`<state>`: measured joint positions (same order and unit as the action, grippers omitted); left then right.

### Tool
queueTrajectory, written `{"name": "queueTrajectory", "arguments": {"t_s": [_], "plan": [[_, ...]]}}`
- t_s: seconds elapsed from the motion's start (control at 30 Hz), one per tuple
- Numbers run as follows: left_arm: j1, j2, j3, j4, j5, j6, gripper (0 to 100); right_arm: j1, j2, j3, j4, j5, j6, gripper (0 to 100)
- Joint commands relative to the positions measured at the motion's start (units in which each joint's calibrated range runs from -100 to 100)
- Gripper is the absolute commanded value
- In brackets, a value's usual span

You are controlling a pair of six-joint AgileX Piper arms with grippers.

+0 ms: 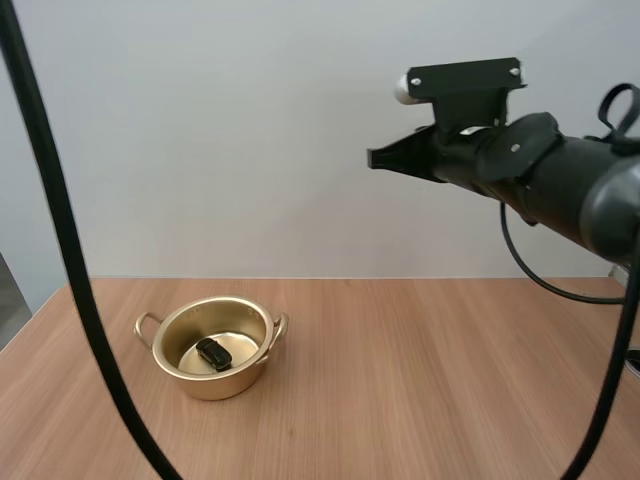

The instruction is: Open the pot, put the car inside, and close it

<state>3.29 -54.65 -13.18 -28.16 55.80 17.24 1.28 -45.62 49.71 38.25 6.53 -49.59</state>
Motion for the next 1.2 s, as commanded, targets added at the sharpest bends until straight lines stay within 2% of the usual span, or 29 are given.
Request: {"name": "queueTrajectory", "arguments": {"t_s": [0.0, 0.17, 0.27, 0.33, 0.4, 0.5, 0.57, 0.67, 0.8, 0.93, 1.17], "plan": [[0.05, 0.0, 0.1, -0.1, 0.3, 0.0, 0, -2.1, -7.7, 8.8, 0.0, -8.6, 0.0, 0], [0.05, -0.1, 0.1, -0.3, 0.7, 0.0, 0, -2.1, -16.8, 15.7, 0.0, -8.9, 0.0, 0], [0.05, -0.1, 0.1, -0.5, 0.7, 0.0, 0, -2.3, -21.6, 17.7, 0.0, 0.6, 0.0, 0], [0.05, -0.2, 0.1, -1.0, 0.9, 0.0, 0, -2.9, -24.3, 18.0, 0.7, 12.0, 0.0, 0], [0.05, -0.5, 0.1, -1.6, 1.5, 0.0, 0, -3.3, -25.6, 18.0, 1.8, 18.8, 0.0, 0], [0.05, -1.0, 0.1, -1.9, 1.9, 0.0, 0, -3.3, -26.5, 18.0, 1.9, 24.7, -1.0, 0], [0.05, -1.6, 0.1, -1.9, 1.9, 0.0, 0, -3.3, -26.6, 18.0, 1.8, 27.7, -3.9, 0], [0.05, -2.7, 0.1, -1.1, 1.9, 0.5, 0, -3.5, -26.9, 17.9, 1.9, 24.2, -4.7, 0], [0.05, -3.7, 0.1, -0.8, 1.4, 1.9, 0, -7.4, -32.2, 19.0, 8.3, 16.0, -4.4, 0], [-0.05, -3.7, 0.6, -1.0, 1.9, 0.1, 0, -7.4, -32.5, 20.9, 12.7, 13.2, -4.4, 0], [-0.05, -4.4, 10.0, -1.4, 1.2, -0.5, 0, -5.5, -35.6, 24.5, 5.4, 13.2, -4.5, 0]]}}
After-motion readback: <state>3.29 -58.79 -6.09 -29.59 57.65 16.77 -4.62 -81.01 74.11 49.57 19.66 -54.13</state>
